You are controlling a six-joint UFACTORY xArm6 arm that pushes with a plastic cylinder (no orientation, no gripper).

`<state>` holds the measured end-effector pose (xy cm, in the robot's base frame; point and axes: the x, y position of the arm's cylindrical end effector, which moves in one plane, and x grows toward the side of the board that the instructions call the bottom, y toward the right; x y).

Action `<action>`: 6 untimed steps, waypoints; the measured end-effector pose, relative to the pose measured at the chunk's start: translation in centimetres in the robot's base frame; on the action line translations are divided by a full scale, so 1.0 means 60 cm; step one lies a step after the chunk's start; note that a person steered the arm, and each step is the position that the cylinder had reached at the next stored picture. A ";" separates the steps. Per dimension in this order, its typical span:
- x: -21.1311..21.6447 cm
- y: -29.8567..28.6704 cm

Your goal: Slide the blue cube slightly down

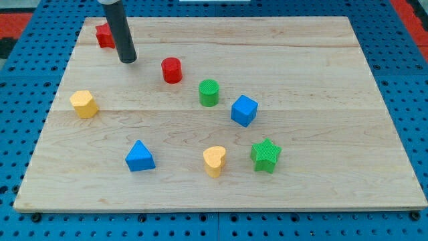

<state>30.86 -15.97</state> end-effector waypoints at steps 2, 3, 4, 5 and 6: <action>0.026 0.286; 0.146 0.358; 0.235 0.349; 0.237 0.349; 0.194 0.383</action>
